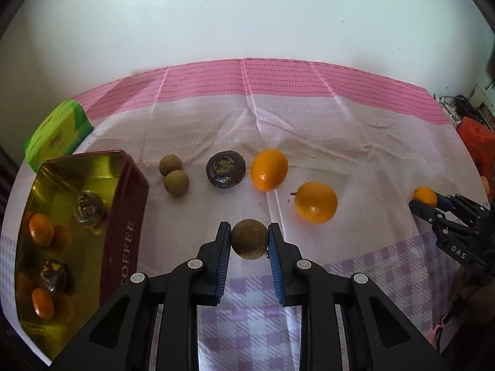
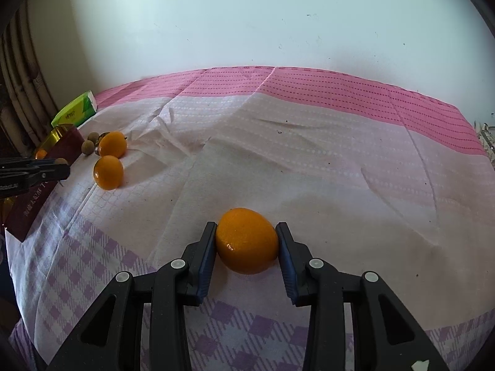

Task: Organize fruits
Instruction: 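Grasp a tan round fruit with the left tool, then carry the tan fruit into the gold tin and open the left tool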

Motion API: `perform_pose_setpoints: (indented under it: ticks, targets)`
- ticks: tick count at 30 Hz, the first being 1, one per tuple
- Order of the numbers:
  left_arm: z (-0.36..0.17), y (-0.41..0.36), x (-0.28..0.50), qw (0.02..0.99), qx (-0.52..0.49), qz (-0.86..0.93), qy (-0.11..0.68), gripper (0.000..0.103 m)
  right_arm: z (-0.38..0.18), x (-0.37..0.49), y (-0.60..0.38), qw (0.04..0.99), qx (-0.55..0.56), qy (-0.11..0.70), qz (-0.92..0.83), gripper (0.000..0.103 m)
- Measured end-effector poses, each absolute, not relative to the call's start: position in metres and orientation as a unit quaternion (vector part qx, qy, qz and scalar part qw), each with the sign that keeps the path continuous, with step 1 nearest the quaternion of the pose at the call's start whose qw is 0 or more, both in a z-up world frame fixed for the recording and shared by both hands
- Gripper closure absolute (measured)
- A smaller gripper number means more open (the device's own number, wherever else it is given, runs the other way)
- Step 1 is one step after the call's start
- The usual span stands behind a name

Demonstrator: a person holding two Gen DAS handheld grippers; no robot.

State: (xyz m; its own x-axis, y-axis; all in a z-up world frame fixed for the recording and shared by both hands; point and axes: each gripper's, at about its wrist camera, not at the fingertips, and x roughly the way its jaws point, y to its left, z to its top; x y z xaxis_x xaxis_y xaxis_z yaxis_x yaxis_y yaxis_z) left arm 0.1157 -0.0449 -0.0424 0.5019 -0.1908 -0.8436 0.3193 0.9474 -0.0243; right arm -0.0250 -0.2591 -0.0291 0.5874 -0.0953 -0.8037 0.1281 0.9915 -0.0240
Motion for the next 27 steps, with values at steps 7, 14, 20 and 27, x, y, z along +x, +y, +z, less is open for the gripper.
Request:
perform_pose_setpoints:
  ticks: [7,14,20,27]
  targets:
    - [-0.005,-0.034,0.086,0.881,0.067,-0.121,0.452,0.078,-0.03,-0.024,-0.255,0.889,0.008,0.452,-0.069,0.067]
    - [0.015,-0.018,0.066,0.894,0.08,-0.097,0.43,0.078,-0.031,-0.023,-0.252,0.887,-0.006,0.455,-0.076,0.068]
    - [0.026,0.002,0.056,0.903,0.081,-0.075,0.416,0.078,-0.032,-0.022,-0.25,0.886,-0.015,0.457,-0.081,0.068]
    - [0.026,0.033,0.05,0.905,0.081,-0.047,0.414,0.078,-0.032,-0.023,-0.248,0.885,-0.021,0.457,-0.084,0.068]
